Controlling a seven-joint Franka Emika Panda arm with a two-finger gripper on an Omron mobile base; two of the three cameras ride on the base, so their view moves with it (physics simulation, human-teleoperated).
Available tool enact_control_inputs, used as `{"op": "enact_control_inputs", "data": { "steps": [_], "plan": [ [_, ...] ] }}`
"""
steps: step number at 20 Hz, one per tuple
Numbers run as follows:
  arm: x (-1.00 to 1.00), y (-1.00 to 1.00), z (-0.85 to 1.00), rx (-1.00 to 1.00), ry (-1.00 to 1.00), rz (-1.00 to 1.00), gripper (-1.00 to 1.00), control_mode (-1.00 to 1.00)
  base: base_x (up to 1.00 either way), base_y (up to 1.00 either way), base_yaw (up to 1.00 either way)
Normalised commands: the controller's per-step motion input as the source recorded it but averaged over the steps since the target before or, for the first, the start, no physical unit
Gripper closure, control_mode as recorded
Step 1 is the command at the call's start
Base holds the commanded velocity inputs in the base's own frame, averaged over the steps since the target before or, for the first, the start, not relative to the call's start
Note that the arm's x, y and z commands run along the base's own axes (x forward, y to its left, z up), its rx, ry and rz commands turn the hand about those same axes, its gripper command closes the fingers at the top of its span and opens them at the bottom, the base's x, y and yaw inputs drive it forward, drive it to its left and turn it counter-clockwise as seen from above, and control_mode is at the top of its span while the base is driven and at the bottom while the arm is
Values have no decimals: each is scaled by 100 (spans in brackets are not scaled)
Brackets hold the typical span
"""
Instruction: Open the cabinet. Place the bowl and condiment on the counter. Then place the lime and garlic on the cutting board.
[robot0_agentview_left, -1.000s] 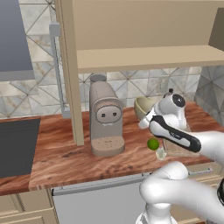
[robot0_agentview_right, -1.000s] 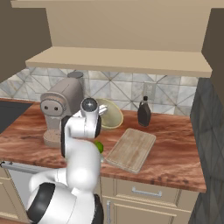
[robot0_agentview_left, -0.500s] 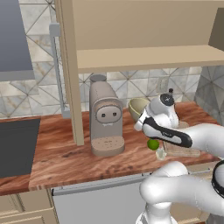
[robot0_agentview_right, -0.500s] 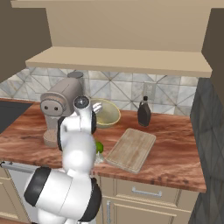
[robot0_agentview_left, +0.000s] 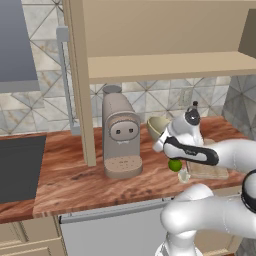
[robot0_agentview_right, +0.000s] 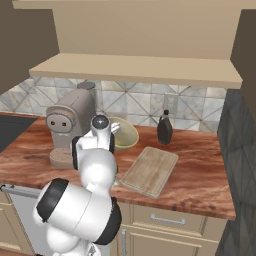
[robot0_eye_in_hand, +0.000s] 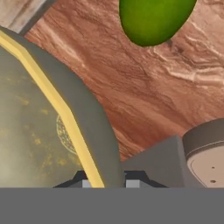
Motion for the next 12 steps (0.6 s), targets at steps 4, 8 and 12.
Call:
{"op": "enact_control_inputs", "data": {
  "steps": [4, 8, 12],
  "plan": [
    [29, -60, 0, -3, 0, 27, 100, -100, 0, 0, 0],
    [46, -31, 0, -9, 0, 26, 100, -100, 0, 0, 0],
    [56, -18, 0, -13, 0, 25, 100, -100, 0, 0, 0]
  ]
}}
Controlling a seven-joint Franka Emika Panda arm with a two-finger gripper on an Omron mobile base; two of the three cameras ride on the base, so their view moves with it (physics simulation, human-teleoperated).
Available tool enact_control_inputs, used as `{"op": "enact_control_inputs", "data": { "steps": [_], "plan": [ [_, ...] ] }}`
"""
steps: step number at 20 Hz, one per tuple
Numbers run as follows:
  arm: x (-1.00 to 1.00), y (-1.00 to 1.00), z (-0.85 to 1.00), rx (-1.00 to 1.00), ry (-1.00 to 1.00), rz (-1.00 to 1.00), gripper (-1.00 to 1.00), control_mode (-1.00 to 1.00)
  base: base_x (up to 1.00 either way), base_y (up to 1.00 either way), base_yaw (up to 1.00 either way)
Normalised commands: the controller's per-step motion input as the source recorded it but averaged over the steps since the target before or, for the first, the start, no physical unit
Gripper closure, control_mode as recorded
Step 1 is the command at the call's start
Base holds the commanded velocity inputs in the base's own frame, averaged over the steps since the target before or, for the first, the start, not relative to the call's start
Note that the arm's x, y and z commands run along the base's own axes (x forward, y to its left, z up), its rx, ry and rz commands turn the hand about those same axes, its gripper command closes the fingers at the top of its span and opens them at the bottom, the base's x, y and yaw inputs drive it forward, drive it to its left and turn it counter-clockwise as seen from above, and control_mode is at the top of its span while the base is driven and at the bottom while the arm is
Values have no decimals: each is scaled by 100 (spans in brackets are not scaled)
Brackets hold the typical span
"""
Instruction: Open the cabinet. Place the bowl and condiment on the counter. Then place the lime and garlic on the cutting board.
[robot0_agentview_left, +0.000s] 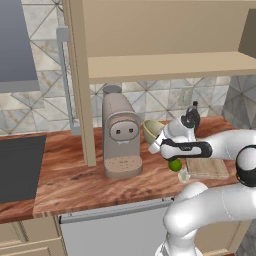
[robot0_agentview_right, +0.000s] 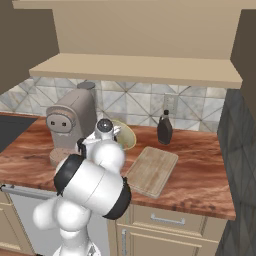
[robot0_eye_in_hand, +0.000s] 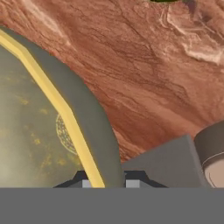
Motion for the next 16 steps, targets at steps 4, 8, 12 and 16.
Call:
{"op": "enact_control_inputs", "data": {
  "steps": [4, 8, 12, 16],
  "plan": [
    [50, -38, 0, -13, 0, 24, 100, -100, 0, 0, 0],
    [39, -58, 0, -14, 0, 21, 100, -100, 0, 0, 0],
    [48, -62, 0, -12, 0, 21, 100, -100, 0, 0, 0],
    [57, -54, 0, -11, 0, 23, 100, -100, 0, 0, 0]
  ]
}}
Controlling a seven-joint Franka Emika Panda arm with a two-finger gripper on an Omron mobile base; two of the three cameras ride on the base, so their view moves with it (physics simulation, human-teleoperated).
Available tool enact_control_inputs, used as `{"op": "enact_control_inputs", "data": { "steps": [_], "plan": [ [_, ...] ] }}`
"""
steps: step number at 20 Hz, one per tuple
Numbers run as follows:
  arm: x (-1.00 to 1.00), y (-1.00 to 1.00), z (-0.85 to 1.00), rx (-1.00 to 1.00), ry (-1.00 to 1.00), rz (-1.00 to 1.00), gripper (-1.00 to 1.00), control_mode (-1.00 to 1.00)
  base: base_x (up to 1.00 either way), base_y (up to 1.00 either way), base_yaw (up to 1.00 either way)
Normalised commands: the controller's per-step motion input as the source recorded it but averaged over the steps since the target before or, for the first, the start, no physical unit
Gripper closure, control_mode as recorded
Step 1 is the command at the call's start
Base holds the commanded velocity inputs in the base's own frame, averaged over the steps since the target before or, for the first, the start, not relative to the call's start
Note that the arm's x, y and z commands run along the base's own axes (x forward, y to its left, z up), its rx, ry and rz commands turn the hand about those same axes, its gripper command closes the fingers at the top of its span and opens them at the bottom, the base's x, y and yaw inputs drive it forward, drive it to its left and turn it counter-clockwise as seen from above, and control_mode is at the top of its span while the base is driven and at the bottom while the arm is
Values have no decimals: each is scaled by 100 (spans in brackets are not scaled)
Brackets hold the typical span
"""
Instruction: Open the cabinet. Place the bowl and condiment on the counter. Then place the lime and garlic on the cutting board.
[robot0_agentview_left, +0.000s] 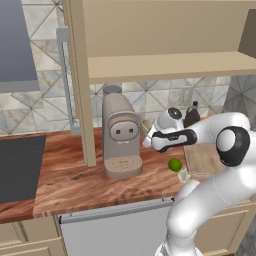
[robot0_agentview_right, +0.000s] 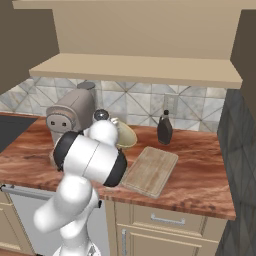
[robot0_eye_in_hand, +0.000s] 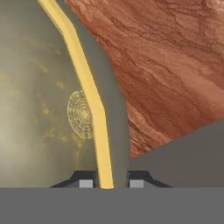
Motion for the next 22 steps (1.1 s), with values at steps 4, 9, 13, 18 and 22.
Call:
{"op": "enact_control_inputs", "data": {
  "steps": [4, 9, 13, 18, 22],
  "plan": [
    [51, -53, 0, -13, 0, 23, 100, -100, 0, 0, 0],
    [26, -67, 0, -12, 0, 25, 100, -100, 0, 0, 0],
    [10, -81, 0, -9, 0, 28, 100, -100, 0, 0, 0],
    [2, -91, 0, -5, 0, 29, 100, -100, 0, 0, 0],
    [0, -90, 0, -5, 0, 29, 100, -100, 0, 0, 0]
  ]
}}
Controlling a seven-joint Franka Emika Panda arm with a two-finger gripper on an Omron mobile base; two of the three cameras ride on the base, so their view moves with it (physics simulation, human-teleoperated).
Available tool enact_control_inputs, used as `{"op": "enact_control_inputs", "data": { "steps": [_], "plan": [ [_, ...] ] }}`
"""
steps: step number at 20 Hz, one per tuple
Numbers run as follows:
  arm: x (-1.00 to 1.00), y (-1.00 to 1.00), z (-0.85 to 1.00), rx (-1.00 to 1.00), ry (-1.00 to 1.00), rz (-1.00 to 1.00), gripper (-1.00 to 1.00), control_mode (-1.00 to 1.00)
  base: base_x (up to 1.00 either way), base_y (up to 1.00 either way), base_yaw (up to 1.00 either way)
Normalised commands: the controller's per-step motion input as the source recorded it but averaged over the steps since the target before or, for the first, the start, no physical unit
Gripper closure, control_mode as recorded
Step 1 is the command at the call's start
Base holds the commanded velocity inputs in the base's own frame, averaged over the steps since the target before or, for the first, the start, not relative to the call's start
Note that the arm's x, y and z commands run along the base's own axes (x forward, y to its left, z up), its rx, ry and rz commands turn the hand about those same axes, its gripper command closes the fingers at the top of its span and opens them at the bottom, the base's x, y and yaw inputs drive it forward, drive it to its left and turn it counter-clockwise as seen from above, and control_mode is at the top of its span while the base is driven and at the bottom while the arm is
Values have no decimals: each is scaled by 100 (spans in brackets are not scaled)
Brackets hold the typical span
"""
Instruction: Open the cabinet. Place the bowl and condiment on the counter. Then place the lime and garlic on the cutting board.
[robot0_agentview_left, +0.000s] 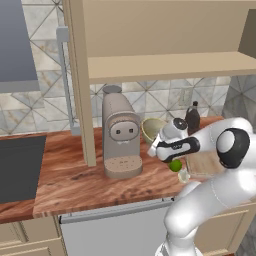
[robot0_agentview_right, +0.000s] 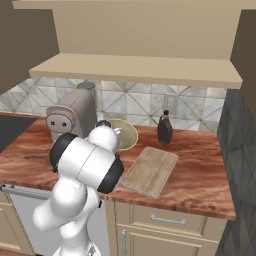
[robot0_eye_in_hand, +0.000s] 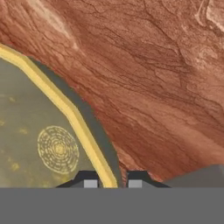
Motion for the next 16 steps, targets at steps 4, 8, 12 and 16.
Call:
{"op": "enact_control_inputs", "data": {
  "steps": [4, 8, 12, 16],
  "plan": [
    [9, -77, 0, -6, 0, 29, 100, -100, 0, 0, 0],
    [33, -41, 1, -11, 0, 28, -100, -100, 0, 0, 0],
    [38, -29, 5, -12, 0, 28, -100, -100, 0, 0, 0],
    [31, -41, 10, -8, 0, 28, -100, -100, 0, 0, 0]
  ]
}}
